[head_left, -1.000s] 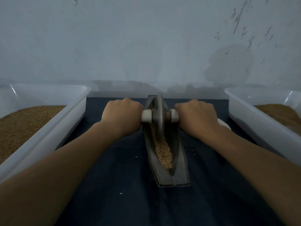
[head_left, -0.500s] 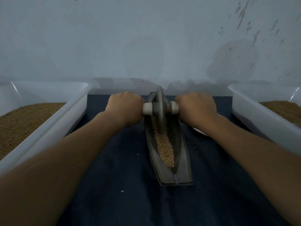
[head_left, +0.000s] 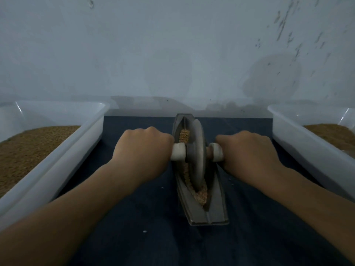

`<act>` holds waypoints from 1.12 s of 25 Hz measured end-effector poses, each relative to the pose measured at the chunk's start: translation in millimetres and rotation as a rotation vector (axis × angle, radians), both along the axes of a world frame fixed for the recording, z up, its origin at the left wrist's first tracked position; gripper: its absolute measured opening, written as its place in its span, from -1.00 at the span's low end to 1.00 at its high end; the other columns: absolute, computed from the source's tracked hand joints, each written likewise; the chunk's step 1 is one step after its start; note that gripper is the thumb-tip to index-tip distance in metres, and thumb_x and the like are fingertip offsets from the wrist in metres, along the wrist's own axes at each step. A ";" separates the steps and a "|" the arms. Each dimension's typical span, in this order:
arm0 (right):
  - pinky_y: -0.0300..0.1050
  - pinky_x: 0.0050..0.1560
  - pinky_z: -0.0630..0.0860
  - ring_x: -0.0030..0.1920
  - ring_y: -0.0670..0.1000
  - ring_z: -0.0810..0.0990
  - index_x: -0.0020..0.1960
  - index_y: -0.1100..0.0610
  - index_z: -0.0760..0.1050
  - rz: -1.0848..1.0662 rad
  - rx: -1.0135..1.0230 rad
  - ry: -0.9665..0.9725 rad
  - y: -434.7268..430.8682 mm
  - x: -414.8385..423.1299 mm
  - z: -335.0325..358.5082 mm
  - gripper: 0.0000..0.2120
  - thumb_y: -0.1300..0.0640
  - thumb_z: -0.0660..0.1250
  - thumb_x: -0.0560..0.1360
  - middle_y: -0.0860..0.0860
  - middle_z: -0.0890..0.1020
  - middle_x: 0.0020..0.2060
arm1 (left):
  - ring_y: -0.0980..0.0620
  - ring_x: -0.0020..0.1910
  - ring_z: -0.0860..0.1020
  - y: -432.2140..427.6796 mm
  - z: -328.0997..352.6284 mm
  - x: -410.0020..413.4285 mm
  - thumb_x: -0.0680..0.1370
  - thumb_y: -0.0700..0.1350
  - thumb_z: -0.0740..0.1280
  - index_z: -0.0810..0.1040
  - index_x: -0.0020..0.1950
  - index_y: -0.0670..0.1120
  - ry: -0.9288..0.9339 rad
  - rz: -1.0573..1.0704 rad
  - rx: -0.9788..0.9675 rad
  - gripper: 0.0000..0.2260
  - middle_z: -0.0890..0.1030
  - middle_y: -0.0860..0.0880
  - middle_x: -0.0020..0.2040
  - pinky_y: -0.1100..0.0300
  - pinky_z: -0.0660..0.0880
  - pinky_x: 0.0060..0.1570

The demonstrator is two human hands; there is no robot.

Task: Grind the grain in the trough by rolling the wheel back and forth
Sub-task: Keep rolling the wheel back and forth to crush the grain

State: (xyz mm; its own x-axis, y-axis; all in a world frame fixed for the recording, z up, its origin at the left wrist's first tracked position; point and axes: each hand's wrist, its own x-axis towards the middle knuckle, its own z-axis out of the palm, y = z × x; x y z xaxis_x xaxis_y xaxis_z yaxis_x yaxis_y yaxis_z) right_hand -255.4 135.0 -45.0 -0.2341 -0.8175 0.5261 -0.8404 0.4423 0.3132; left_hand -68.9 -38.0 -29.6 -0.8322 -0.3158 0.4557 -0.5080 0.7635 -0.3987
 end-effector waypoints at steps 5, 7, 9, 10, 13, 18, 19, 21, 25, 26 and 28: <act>-0.04 -0.23 0.33 -0.10 0.19 0.62 -0.14 -0.08 0.40 -0.103 0.021 -0.177 -58.9 -21.3 16.2 -0.87 0.00 0.36 0.47 0.04 0.60 -0.16 | -0.11 -0.25 0.54 -29.1 9.7 -45.9 0.52 -0.05 0.33 0.52 0.02 0.03 0.007 0.079 0.093 -0.91 0.48 -0.02 -0.22 0.06 0.34 -0.32; -0.04 -0.23 0.36 -0.10 0.19 0.62 -0.14 -0.08 0.39 -0.094 0.045 -0.198 -54.9 -20.6 17.5 -0.86 0.00 0.37 0.46 0.02 0.55 -0.21 | -0.08 -0.29 0.47 -25.6 12.0 -41.9 0.52 -0.04 0.33 0.51 0.01 0.04 -0.001 0.064 0.099 -0.91 0.43 -0.01 -0.24 0.07 0.33 -0.32; -0.09 -0.34 0.34 -0.25 0.14 0.56 -0.20 -0.09 0.29 -0.050 0.051 -0.137 -31.8 -10.3 12.4 -0.74 -0.01 0.41 0.41 -0.06 0.39 -0.34 | -0.01 -0.37 0.35 -15.3 5.3 -22.9 0.50 0.00 0.35 0.42 -0.07 0.07 -0.008 0.029 0.108 -0.89 0.32 0.05 -0.30 0.11 0.28 -0.37; -0.16 -0.42 0.25 -0.37 0.10 0.48 -0.24 -0.10 0.24 -0.011 0.030 -0.059 -17.6 -3.8 8.5 -0.66 -0.02 0.45 0.36 -0.09 0.31 -0.40 | 0.03 -0.43 0.28 -8.3 0.4 -10.2 0.48 0.02 0.36 0.35 -0.12 0.09 0.005 0.007 0.093 -0.82 0.27 0.07 -0.34 0.14 0.21 -0.43; -0.31 -0.41 -0.06 -0.54 0.00 0.19 -0.29 -0.13 0.13 0.049 -0.024 0.074 13.2 12.5 9.0 -0.44 0.01 0.57 0.13 -0.15 0.16 -0.50 | 0.10 -0.53 0.05 9.1 -4.4 18.1 0.33 0.03 0.47 0.22 -0.22 0.10 0.056 -0.078 -0.032 -0.61 0.13 0.10 -0.43 0.24 -0.05 -0.48; -0.18 -0.42 0.15 -0.42 0.11 0.43 -0.25 -0.09 0.23 -0.041 -0.016 -0.033 -19.4 -6.9 2.7 -0.65 0.01 0.45 0.35 -0.08 0.33 -0.43 | 0.04 -0.49 0.21 -10.8 -7.8 -15.2 0.46 -0.01 0.38 0.30 -0.16 0.05 0.050 0.012 0.015 -0.77 0.23 0.06 -0.39 0.17 0.13 -0.48; -0.11 -0.37 0.25 -0.31 0.15 0.52 -0.22 -0.08 0.28 -0.064 -0.025 -0.086 -35.2 -13.4 5.5 -0.72 0.01 0.41 0.40 -0.04 0.43 -0.36 | 0.01 -0.45 0.31 -19.4 -5.4 -28.1 0.50 -0.04 0.35 0.38 -0.12 0.02 0.067 0.033 0.031 -0.85 0.28 0.05 -0.36 0.13 0.22 -0.44; -0.05 -0.26 0.34 -0.15 0.19 0.60 -0.15 -0.07 0.39 -0.107 0.009 -0.145 -58.6 -20.4 15.7 -0.86 0.02 0.37 0.47 0.04 0.59 -0.19 | -0.08 -0.31 0.49 -30.8 2.7 -45.2 0.53 -0.07 0.32 0.52 -0.01 0.02 0.060 0.069 0.093 -0.94 0.42 0.00 -0.27 0.09 0.31 -0.36; -0.08 -0.30 0.31 -0.20 0.16 0.58 -0.19 -0.07 0.32 -0.086 0.040 -0.136 -43.3 -11.0 19.2 -0.77 0.00 0.40 0.44 -0.03 0.46 -0.30 | -0.04 -0.34 0.39 -20.0 4.9 -30.5 0.50 -0.05 0.34 0.50 -0.02 0.06 0.037 0.039 0.139 -0.91 0.32 0.05 -0.32 0.09 0.30 -0.35; -0.12 -0.36 0.25 -0.30 0.12 0.51 -0.22 -0.09 0.26 -0.064 0.038 -0.088 -29.6 -4.2 15.4 -0.70 -0.01 0.43 0.40 -0.07 0.36 -0.36 | -0.01 -0.39 0.33 -13.0 -0.2 -18.6 0.48 -0.03 0.36 0.46 -0.07 0.08 0.048 0.021 0.124 -0.91 0.27 0.06 -0.35 0.11 0.25 -0.39; -0.24 -0.43 0.04 -0.47 0.04 0.27 -0.28 -0.10 0.18 -0.003 0.013 0.031 -2.2 10.5 11.6 -0.54 0.01 0.52 0.27 -0.13 0.19 -0.45 | 0.06 -0.50 0.17 2.4 -7.4 4.7 0.41 0.00 0.42 0.32 -0.21 0.11 0.083 -0.035 0.049 -0.75 0.19 0.08 -0.41 0.19 0.09 -0.48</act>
State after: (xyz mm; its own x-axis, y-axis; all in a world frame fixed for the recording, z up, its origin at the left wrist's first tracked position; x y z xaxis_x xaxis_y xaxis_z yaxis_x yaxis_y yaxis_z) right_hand -244.9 132.8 -33.4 -0.2203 -0.8237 0.5224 -0.8291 0.4403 0.3445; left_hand -64.2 -35.6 -37.0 -0.8029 -0.3111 0.5085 -0.5107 0.7989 -0.3177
